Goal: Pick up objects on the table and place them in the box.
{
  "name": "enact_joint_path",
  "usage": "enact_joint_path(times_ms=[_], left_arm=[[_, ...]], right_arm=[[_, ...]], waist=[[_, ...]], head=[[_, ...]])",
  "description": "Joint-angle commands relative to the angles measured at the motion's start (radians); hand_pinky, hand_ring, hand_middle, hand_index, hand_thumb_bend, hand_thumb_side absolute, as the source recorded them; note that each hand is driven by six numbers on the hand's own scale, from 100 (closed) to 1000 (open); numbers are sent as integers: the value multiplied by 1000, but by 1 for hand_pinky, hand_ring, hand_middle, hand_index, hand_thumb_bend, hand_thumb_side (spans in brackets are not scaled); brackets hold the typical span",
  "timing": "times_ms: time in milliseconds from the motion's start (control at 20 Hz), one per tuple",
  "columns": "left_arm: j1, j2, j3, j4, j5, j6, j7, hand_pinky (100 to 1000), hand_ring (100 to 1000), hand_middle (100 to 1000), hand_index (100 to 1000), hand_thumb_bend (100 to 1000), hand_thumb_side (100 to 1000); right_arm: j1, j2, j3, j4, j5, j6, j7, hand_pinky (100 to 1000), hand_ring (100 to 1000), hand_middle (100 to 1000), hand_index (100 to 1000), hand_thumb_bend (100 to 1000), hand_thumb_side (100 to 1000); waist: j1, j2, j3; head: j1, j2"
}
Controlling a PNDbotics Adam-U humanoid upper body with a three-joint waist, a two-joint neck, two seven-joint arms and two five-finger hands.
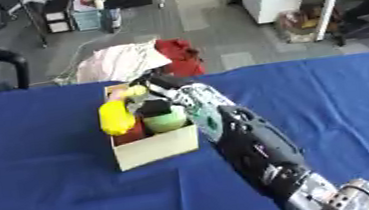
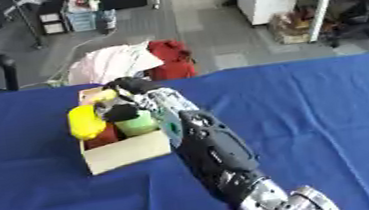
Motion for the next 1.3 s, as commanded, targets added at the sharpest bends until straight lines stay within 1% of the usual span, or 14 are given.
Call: enact_joint_path(times_ms=[50,200,250,300,350,400,450,500,550,600,750,1000,1300], left_arm=[[-6,17,9,-14,0,0,4,821,641,642,738,493,415],[-4,20,10,-13,-1,0,6,821,641,641,738,493,415],[-3,20,11,-13,-1,0,6,821,641,641,738,493,415],[-2,21,11,-12,-1,1,7,821,640,641,738,493,415],[-1,22,11,-11,-2,1,7,821,640,641,738,493,415],[0,22,11,-11,-2,1,7,821,640,640,738,493,415],[0,23,11,-10,-2,1,7,821,640,640,738,494,415],[1,24,12,-10,-2,1,7,821,639,640,738,494,415],[2,24,12,-9,-2,1,8,821,639,640,738,494,415],[2,25,12,-8,-3,1,8,821,639,639,738,495,415],[6,27,14,-6,-3,2,9,821,638,639,738,495,416],[12,32,15,-2,-4,3,11,821,638,638,737,494,416],[22,40,19,4,-7,4,16,821,637,637,737,495,416]], right_arm=[[-21,-22,12,-37,-16,-12,-16,929,858,895,948,100,721],[-27,-30,23,-52,-22,-31,-3,936,871,909,954,100,612],[-29,-33,27,-56,-23,-39,5,938,873,912,955,100,600],[-31,-36,33,-59,-22,-47,16,947,888,929,967,100,537],[-32,-39,38,-61,-19,-55,31,949,890,931,969,100,531],[-33,-41,43,-61,-14,-63,48,966,914,952,982,100,480],[-34,-43,48,-60,-7,-73,69,970,920,957,986,100,465],[-34,-45,52,-58,-1,-82,90,983,940,973,995,100,401],[-34,-46,54,-56,4,-90,112,991,953,984,999,100,360],[-34,-48,56,-55,8,-98,132,997,959,990,1000,100,345],[-38,-56,56,-65,6,-113,173,1000,965,996,1000,100,343],[-58,-84,64,-110,-23,-127,205,1000,976,1000,1000,100,327],[-71,-120,93,-176,-59,-149,245,1000,983,1000,1000,100,330]], waist=[[-4,-18,-3],[-4,-23,-10],[-5,-25,-12],[-5,-26,-14],[-6,-28,-17],[-6,-30,-19],[-7,-31,-21],[-7,-32,-23],[-7,-34,-24],[-7,-35,-26],[-8,-39,-32],[-13,-49,-45],[-18,-64,-68]], head=[[1,-3],[4,-1],[5,0],[6,1],[6,2],[7,3],[8,4],[9,4],[9,5],[10,5],[13,8],[19,14],[32,22]])
